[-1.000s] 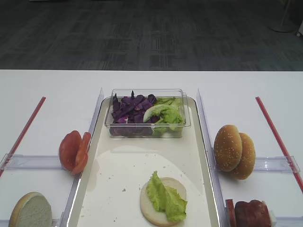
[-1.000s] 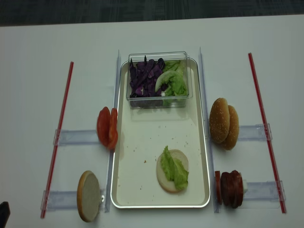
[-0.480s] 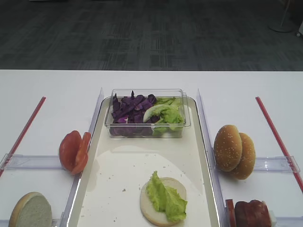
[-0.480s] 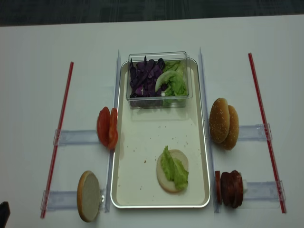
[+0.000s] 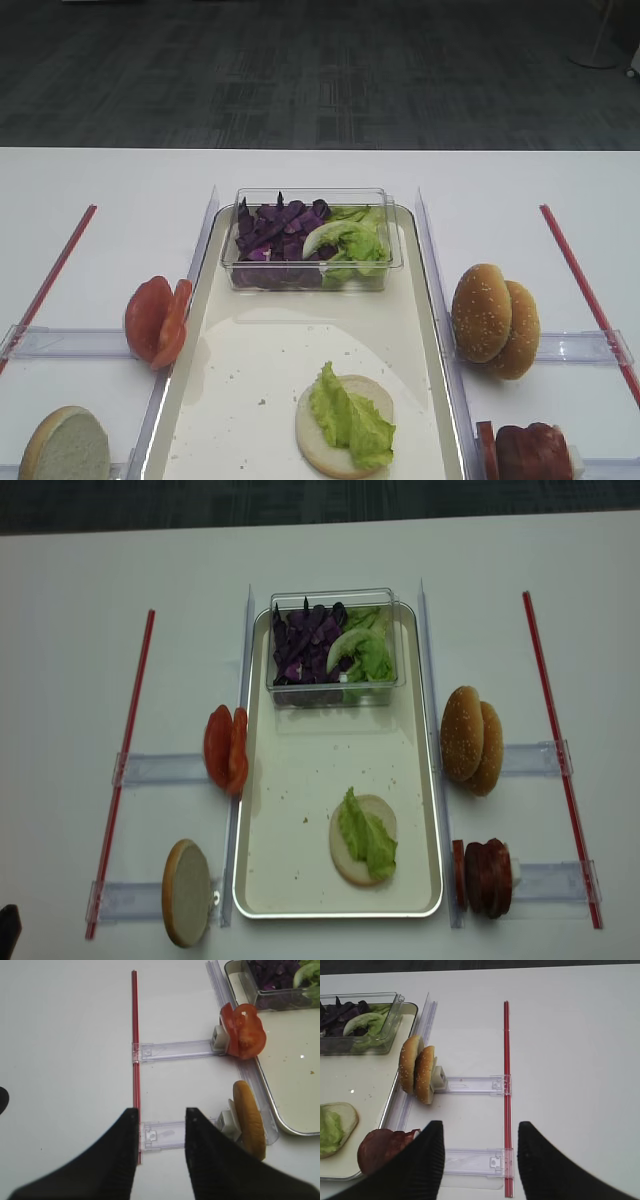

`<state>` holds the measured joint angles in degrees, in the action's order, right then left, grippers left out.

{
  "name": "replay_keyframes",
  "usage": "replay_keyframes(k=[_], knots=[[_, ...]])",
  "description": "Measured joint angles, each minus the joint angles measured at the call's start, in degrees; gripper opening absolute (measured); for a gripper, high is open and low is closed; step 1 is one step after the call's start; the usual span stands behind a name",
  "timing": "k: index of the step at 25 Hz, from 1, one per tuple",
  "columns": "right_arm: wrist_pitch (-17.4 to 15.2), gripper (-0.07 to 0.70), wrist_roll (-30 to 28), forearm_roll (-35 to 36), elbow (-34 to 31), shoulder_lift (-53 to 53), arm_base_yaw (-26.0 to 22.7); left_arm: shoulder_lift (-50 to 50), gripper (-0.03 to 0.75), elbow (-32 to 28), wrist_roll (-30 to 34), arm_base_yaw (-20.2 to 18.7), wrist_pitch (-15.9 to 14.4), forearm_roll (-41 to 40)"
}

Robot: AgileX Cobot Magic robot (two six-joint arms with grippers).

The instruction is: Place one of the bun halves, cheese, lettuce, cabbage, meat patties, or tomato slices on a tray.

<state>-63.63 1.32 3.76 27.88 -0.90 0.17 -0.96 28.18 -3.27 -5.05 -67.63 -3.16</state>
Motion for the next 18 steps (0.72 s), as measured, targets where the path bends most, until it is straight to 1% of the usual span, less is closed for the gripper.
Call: replay_keyframes(k=[18], knots=[[0.0,0.376,0.0,0.0,0.0,0.0,0.0,0.0,0.223,0.0,0.0,0.0,0.0,0.0]])
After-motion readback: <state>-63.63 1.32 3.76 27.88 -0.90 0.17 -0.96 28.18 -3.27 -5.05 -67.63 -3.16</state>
